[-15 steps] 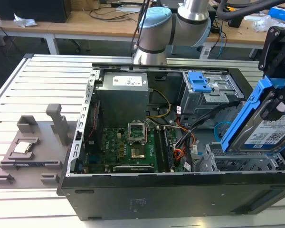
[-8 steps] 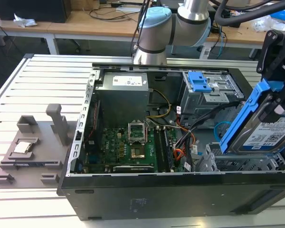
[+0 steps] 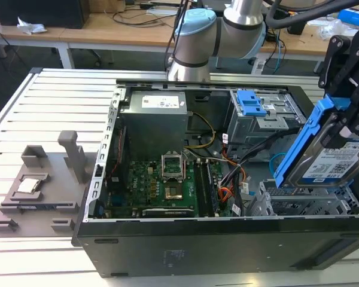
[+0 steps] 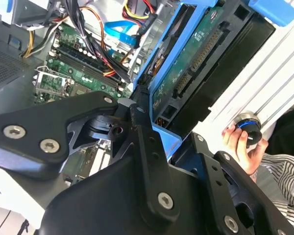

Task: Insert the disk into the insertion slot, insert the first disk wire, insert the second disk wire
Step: 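Insert the disk into the insertion slot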

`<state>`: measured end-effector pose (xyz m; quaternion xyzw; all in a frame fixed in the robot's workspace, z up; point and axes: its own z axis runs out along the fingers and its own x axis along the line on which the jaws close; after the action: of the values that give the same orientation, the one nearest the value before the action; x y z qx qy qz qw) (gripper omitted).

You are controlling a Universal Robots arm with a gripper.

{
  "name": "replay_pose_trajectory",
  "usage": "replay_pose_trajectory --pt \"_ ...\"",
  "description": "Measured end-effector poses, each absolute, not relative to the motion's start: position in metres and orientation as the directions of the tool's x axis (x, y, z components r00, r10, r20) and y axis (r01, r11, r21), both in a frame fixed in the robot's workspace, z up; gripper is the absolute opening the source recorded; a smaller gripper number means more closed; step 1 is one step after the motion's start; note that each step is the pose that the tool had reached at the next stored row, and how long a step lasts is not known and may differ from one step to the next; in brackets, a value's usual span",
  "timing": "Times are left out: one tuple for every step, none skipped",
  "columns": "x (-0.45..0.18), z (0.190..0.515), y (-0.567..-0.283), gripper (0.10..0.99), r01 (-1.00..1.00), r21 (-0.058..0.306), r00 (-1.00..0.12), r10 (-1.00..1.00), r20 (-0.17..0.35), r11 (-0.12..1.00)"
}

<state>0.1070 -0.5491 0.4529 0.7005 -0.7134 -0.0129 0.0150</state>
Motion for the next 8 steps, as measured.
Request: replay_pose_trajectory --pt "0.107 0.452 -0.548 0.369 -0.999 0.039 -0.018 -1.000 0.003 0.018" --pt "0.106 0.450 -0.548 0.369 -0.999 0.039 -0.018 -1.000 0.003 0.018" --pt "0.104 0.448 -0.548 0.369 -0.999 0.039 -0.018 -1.000 0.003 0.018" --pt "0.103 0.447 -0.548 0.369 -0.999 0.039 -0.018 -1.000 0.003 0.018" --pt "0.102 0.446 -0.548 0.369 -0.999 0.039 -0.018 -1.000 0.003 0.018" --pt "0.102 0.445 -0.548 0.369 -0.999 0.039 -0.018 -1.000 0.003 0.018" --pt "0.102 0.444 -0.548 0.369 -0.999 0.039 -0.018 -1.000 0.003 0.018" --pt "0.102 0.442 -0.547 0.369 -0.999 0.039 -0.018 -1.000 0.003 0.018"
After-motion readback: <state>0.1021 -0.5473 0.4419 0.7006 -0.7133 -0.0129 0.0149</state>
